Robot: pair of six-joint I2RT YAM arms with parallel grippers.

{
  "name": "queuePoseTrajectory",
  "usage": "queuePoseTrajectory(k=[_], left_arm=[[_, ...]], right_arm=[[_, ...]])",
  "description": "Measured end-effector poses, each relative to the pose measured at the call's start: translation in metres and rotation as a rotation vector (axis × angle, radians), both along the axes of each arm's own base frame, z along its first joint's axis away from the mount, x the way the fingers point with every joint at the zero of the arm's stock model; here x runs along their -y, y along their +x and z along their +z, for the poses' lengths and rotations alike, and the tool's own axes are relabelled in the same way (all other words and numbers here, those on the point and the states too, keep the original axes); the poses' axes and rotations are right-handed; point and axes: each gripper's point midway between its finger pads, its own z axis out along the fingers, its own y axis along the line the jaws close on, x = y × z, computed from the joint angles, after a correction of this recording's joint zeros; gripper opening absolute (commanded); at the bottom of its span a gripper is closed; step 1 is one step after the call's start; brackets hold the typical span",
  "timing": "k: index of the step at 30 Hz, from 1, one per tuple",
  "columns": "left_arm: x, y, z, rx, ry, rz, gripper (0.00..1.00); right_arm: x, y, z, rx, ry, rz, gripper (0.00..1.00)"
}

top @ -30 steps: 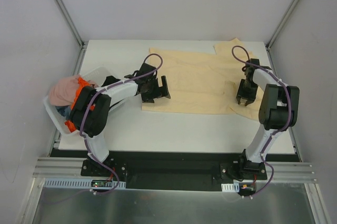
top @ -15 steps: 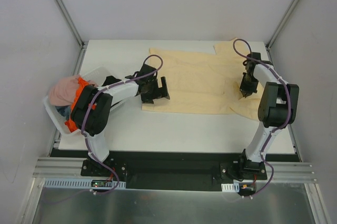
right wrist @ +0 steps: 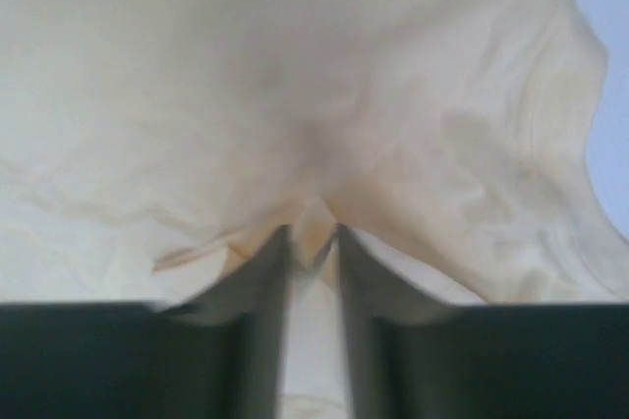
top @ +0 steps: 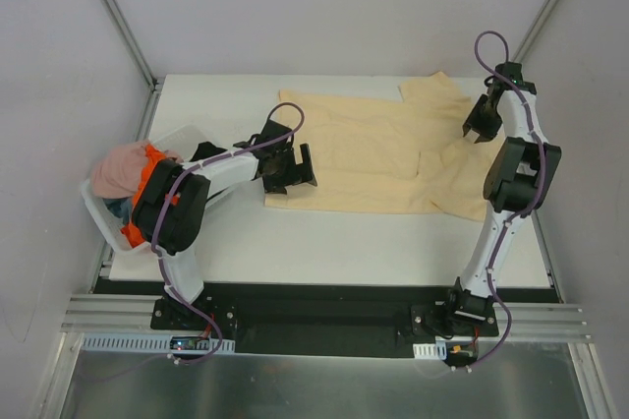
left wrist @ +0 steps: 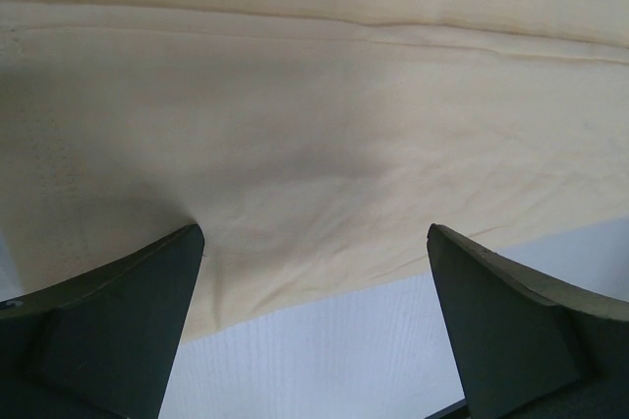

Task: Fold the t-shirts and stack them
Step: Fold the flattened tshirt in 1/3 of the way

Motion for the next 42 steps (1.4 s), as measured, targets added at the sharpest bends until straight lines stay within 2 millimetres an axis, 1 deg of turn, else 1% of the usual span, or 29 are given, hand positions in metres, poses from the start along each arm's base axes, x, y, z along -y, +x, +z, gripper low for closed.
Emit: queuePoseTrajectory(k=[1, 2, 4, 5, 7, 9, 11, 12, 13, 16, 18, 20, 24, 26, 28, 31, 32, 33, 35, 38, 42], left_arm=[[0.000, 0.000, 0.000, 0.001, 0.000, 0.001, 0.99], [0.000, 0.000, 0.000, 0.001, 0.001, 0.001, 0.99], [-0.001, 0.000, 0.000, 0.004, 0.004, 0.003, 0.99], [-0.002, 0.000, 0.000, 0.005, 0.006, 0.005, 0.99], [-0.003, -0.002, 0.000, 0.007, 0.008, 0.006, 0.99], [-0.004, -0.003, 0.000, 0.006, 0.009, 0.007, 0.99], [-0.004, -0.003, 0.000, 0.007, 0.009, 0.007, 0.99], [-0.004, -0.003, 0.001, 0.007, 0.008, 0.007, 0.99], [-0.004, -0.003, 0.001, 0.008, 0.009, 0.007, 0.99], [-0.004, -0.003, 0.000, 0.008, 0.009, 0.004, 0.99], [-0.005, -0.004, 0.001, 0.009, 0.010, 0.003, 0.99], [-0.006, -0.005, 0.001, 0.009, 0.012, 0.003, 0.99], [-0.007, -0.007, 0.001, 0.008, 0.013, 0.003, 0.99], [-0.008, -0.008, 0.000, 0.007, 0.016, 0.003, 0.99], [-0.008, -0.009, 0.000, 0.008, 0.016, 0.004, 0.99], [-0.009, -0.010, -0.001, 0.011, 0.017, 0.006, 0.99], [-0.010, -0.010, -0.001, 0.014, 0.020, 0.008, 0.99], [-0.011, -0.011, -0.001, 0.015, 0.022, 0.009, 0.99], [-0.014, -0.012, -0.002, 0.017, 0.033, 0.015, 0.99], [-0.016, -0.014, -0.003, 0.017, 0.038, 0.018, 0.99], [-0.019, -0.014, -0.004, 0.013, 0.040, 0.024, 0.99]], right_arm=[[0.004, 0.011, 0.001, 0.024, 0.012, -0.009, 0.61], [0.006, 0.018, 0.002, 0.038, 0.022, -0.014, 0.65], [0.009, 0.027, 0.004, 0.064, 0.051, -0.003, 0.87], [0.009, 0.026, 0.004, 0.062, 0.067, 0.000, 0.92], [0.008, 0.019, 0.006, 0.059, 0.087, 0.010, 0.96], [0.003, -0.002, 0.005, 0.036, 0.091, 0.025, 0.98], [-0.004, -0.037, 0.006, -0.012, 0.089, 0.028, 1.00], [-0.005, -0.053, 0.008, -0.025, 0.076, 0.024, 0.97], [-0.007, -0.075, 0.011, -0.044, 0.058, 0.019, 0.96], [-0.007, -0.113, 0.019, -0.067, 0.019, -0.002, 0.96], [-0.005, -0.130, 0.019, -0.078, 0.009, -0.017, 0.97], [-0.001, -0.140, 0.013, -0.094, 0.013, -0.028, 0.97], [-0.003, -0.157, -0.010, -0.138, 0.097, -0.026, 0.96], [-0.005, -0.156, -0.019, -0.147, 0.146, -0.026, 0.96], [-0.008, -0.150, -0.032, -0.154, 0.205, -0.023, 0.96], [-0.006, -0.146, -0.048, -0.175, 0.253, -0.036, 0.96], [-0.003, -0.144, -0.053, -0.192, 0.267, -0.050, 0.96], [0.000, -0.142, -0.053, -0.192, 0.281, -0.060, 0.96], [0.011, -0.134, -0.052, -0.171, 0.281, -0.081, 0.96], [0.025, -0.128, -0.052, -0.162, 0.275, -0.109, 0.96], [0.028, -0.128, -0.052, -0.163, 0.270, -0.115, 0.96]])
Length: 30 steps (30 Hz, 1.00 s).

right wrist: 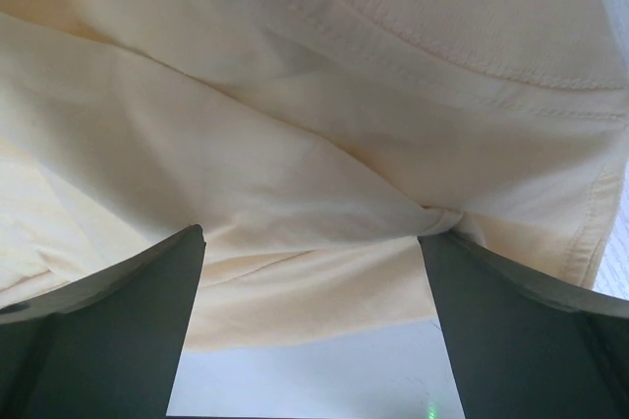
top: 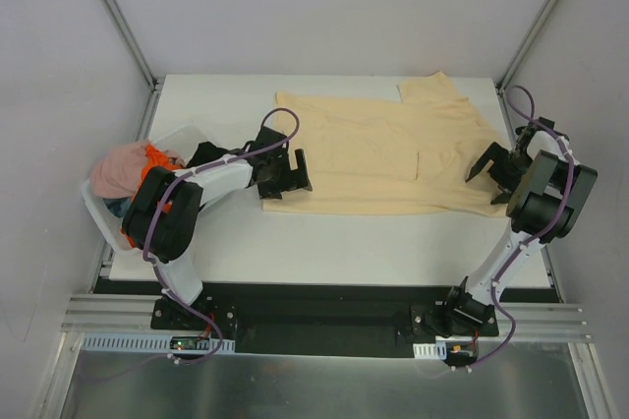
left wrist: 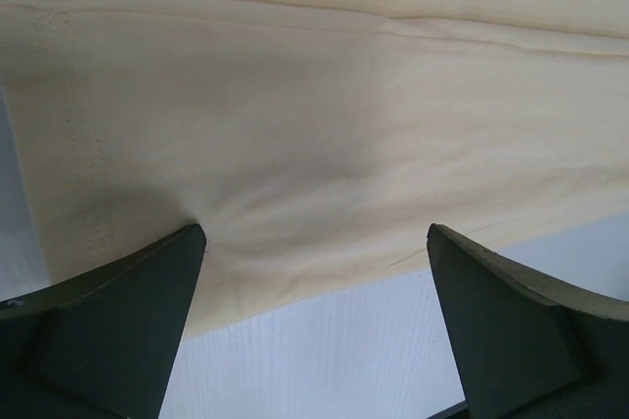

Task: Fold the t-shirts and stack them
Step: Fold the flattened tshirt in 1/3 of the way

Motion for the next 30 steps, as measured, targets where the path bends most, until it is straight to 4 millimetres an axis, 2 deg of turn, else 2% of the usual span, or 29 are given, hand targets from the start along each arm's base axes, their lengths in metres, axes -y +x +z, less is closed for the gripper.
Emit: queuePoseTrajectory(k=[6, 9, 13, 20, 22, 24, 26, 30], left_arm=[[-0.001, -0.002, 0.000, -0.001, -0.004, -0.007, 0.99], [-0.005, -0.009, 0.000, -0.005, -0.005, -0.006, 0.99], [-0.014, -0.030, 0.000, -0.026, -0.009, -0.003, 0.99], [-0.020, -0.079, 0.001, -0.084, -0.038, -0.015, 0.99], [-0.021, -0.094, 0.002, -0.106, -0.037, -0.022, 0.99], [-0.023, -0.109, 0.006, -0.121, -0.030, -0.035, 0.99], [-0.021, -0.116, 0.017, -0.106, -0.039, -0.049, 0.99], [-0.013, -0.110, 0.046, -0.039, -0.078, -0.068, 0.99]], right_arm=[[-0.001, -0.002, -0.001, 0.008, -0.007, -0.013, 0.96], [-0.004, -0.012, -0.001, 0.014, -0.013, -0.036, 0.96], [-0.014, -0.053, -0.003, -0.028, 0.010, -0.125, 0.96], [-0.015, -0.124, -0.005, -0.078, 0.080, -0.372, 0.96], [-0.020, -0.137, -0.004, -0.093, 0.078, -0.391, 0.96], [-0.024, -0.142, 0.001, -0.091, 0.077, -0.389, 0.96], [-0.023, -0.138, 0.013, -0.047, 0.052, -0.376, 0.96], [-0.023, -0.119, 0.053, 0.044, -0.073, -0.288, 0.96]])
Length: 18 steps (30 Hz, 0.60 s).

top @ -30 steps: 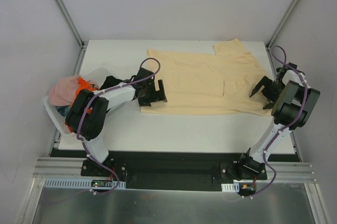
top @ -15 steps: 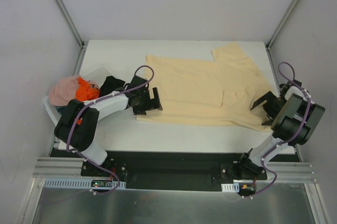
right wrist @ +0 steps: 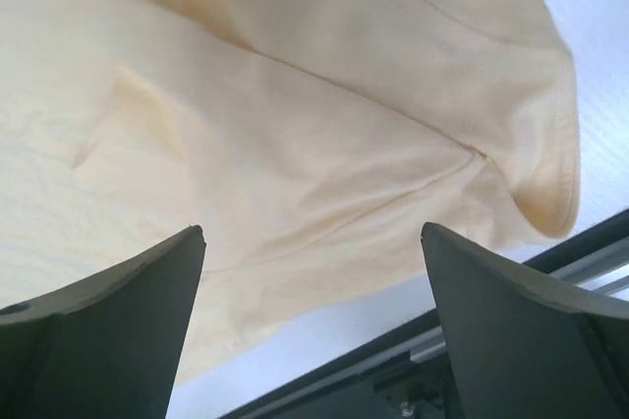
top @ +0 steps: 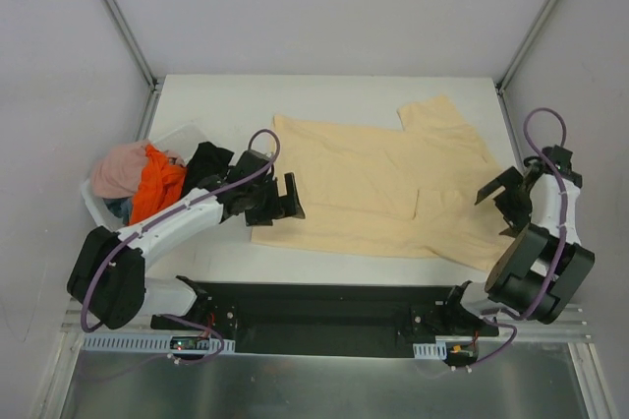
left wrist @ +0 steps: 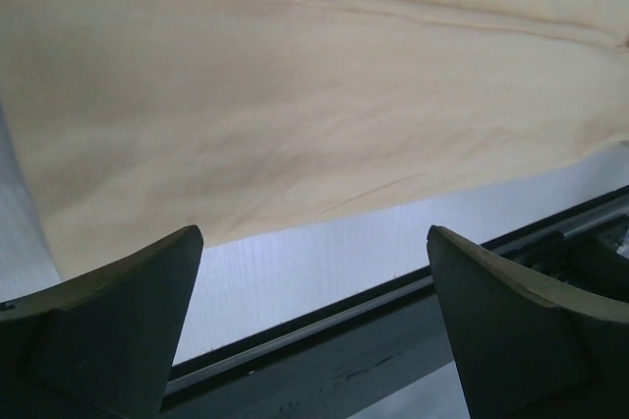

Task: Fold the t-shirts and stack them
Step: Fold the flattened tshirt in 1/3 of the way

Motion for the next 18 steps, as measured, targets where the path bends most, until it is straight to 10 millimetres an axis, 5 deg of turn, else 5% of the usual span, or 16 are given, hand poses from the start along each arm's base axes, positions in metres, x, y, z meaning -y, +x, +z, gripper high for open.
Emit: queuePoseTrajectory(k=[3, 6, 11, 18], left_arm=[[0.012, 0.021, 0.020, 0.049, -0.017, -0.007, 0.99], [0.030, 0.049, 0.030, 0.080, -0.024, -0.020, 0.99], [0.047, 0.070, 0.011, 0.062, 0.005, -0.055, 0.99], [0.040, 0.039, -0.031, -0.044, 0.067, -0.078, 0.99]], right_arm=[[-0.016, 0.029, 0.030, 0.052, -0.119, 0.149, 0.96], [-0.047, 0.047, 0.033, 0.076, -0.136, 0.287, 0.96], [-0.094, 0.049, -0.007, -0.057, -0.077, 0.469, 0.96], [-0.107, 0.039, -0.054, -0.228, -0.011, 0.519, 0.96]])
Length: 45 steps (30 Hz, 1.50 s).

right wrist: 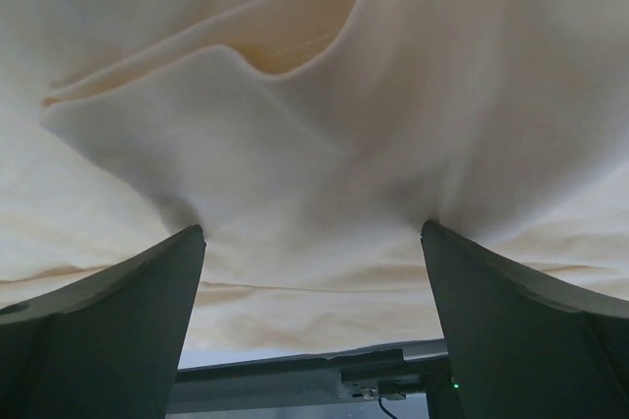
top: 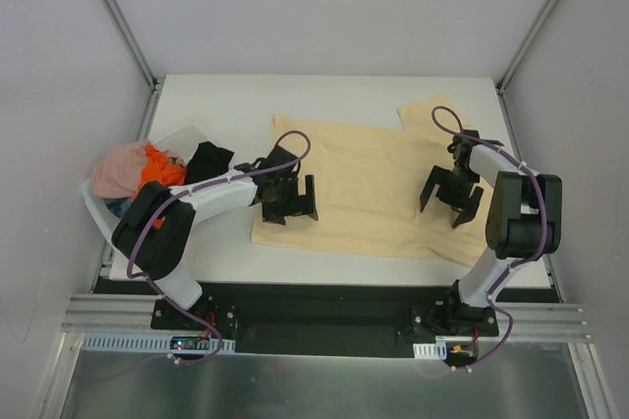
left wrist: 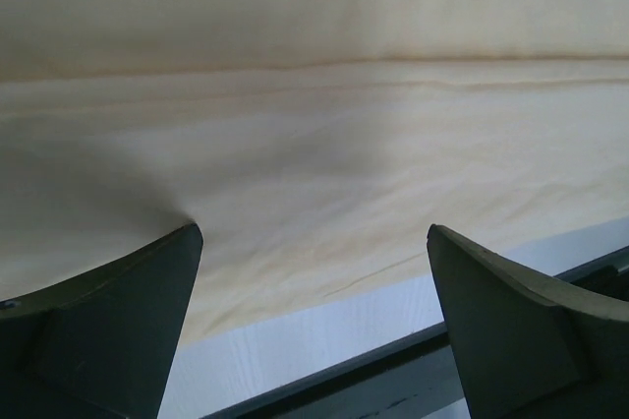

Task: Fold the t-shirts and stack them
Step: Fold the flattened tshirt in 1/3 of the way

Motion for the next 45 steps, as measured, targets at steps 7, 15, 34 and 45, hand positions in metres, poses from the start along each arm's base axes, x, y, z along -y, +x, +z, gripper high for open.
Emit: queuePoseTrajectory(k=[7, 15, 34, 45], left_arm=[[-0.008, -0.054, -0.017, -0.076, 0.012, -0.003, 0.99], [-0.018, -0.091, -0.016, -0.128, 0.022, 0.004, 0.99], [-0.028, -0.139, -0.011, -0.168, 0.068, -0.004, 0.99], [-0.009, -0.027, 0.109, 0.239, -0.007, 0.050, 0.99]], right_arm=[[0.009, -0.008, -0.007, -0.023, -0.050, -0.001, 0.96], [0.008, -0.036, -0.011, -0.035, -0.056, -0.001, 0.96], [0.002, -0.025, 0.017, 0.098, -0.023, 0.016, 0.96], [0.002, 0.057, 0.160, 0.688, -0.035, 0.046, 0.96]])
